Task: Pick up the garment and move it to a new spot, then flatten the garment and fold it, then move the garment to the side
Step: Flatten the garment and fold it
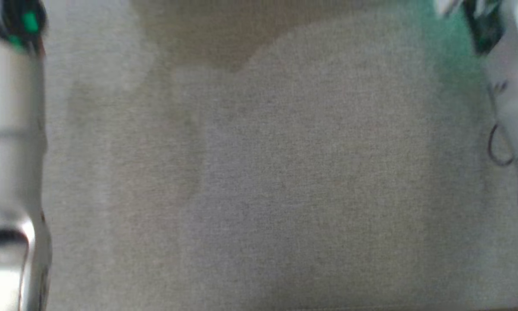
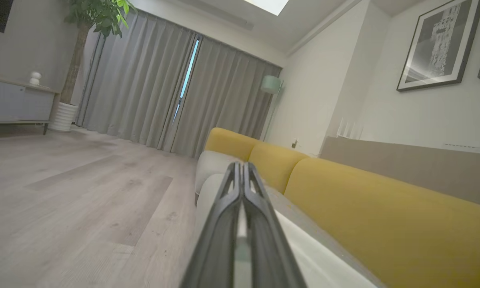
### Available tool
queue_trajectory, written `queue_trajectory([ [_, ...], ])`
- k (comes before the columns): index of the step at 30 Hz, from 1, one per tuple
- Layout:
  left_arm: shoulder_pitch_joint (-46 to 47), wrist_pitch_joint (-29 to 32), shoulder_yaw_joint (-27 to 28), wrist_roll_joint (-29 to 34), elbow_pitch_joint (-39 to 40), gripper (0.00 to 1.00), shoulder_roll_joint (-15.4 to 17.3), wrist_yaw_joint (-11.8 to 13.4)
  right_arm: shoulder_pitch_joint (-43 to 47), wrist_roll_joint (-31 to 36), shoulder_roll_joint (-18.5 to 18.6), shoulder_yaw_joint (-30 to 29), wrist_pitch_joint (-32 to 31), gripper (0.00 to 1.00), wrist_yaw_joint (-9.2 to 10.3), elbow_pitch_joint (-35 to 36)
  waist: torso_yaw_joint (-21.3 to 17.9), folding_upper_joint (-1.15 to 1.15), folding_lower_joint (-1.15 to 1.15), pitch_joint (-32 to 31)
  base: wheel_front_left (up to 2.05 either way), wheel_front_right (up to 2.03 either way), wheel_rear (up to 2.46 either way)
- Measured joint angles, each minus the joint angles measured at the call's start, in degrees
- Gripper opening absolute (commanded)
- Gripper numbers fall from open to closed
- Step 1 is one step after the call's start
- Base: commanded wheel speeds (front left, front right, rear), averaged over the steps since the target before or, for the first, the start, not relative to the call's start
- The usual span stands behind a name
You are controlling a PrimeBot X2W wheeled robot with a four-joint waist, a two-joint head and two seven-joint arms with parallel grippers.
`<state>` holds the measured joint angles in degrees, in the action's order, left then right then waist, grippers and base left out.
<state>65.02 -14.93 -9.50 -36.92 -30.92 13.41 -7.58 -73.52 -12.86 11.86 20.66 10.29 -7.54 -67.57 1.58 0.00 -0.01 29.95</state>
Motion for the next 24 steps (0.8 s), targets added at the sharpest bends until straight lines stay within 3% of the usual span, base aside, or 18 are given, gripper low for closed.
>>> queue_trajectory([
  [8, -19.0, 0.1, -7.1, -4.6, 4.4, 0.00, 5.3, 0.0, 11.7, -12.1, 4.8, 12.7, -6.6, 0.00, 0.00, 6.0, 1.1, 0.00, -0.01, -7.5, 0.00, 0.00, 0.00],
  [24, -37.7, 0.2, -16.8, -8.1, 12.5, 0.00, 12.0, 0.0, 24.6, -26.1, 15.3, 25.5, -11.3, 0.00, 0.00, 18.7, 2.0, 0.00, 0.00, -17.5, 0.00, 0.00, 0.00],
])
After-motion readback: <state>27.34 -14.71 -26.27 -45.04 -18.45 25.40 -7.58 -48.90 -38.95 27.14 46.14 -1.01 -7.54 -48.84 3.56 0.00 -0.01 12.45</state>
